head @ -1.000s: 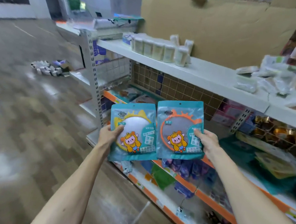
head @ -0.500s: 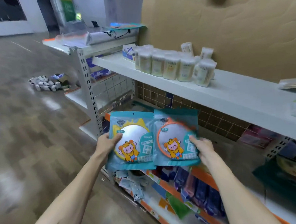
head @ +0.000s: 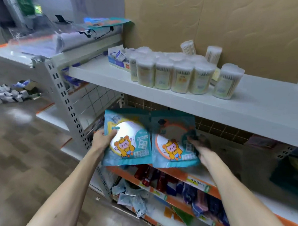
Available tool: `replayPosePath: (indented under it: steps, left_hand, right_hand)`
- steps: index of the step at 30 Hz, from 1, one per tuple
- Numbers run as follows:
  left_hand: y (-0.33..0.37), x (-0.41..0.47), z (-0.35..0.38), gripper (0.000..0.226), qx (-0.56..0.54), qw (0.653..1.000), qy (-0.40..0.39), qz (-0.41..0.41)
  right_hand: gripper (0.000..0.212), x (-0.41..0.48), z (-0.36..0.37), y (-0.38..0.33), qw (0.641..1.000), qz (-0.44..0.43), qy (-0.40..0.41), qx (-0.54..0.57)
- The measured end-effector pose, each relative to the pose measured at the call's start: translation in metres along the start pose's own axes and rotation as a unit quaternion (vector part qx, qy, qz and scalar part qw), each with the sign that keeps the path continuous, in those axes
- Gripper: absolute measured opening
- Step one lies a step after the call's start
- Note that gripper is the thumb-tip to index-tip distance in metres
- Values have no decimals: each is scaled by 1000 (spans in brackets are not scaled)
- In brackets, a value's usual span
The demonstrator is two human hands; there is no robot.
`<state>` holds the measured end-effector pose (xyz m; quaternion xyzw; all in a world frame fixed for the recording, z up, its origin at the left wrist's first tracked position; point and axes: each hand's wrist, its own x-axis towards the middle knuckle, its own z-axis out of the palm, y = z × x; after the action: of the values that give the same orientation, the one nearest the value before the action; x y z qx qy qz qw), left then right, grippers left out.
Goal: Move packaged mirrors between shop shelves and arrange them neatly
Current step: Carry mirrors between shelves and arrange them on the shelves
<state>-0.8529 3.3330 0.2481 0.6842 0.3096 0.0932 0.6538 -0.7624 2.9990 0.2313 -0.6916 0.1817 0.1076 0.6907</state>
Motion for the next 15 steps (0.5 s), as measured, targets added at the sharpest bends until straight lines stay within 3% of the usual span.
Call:
replayPosePath:
  steps: [11, 15]
  left_hand:
    - [38, 165, -28, 18, 97, 991, -89, 24]
    - [42, 188, -30, 31, 90, 985, -142, 36]
  right_hand:
    - [11, 15, 70, -8, 988, 26, 142, 47]
    - [31, 8, 89, -5, 983, 45, 173, 43]
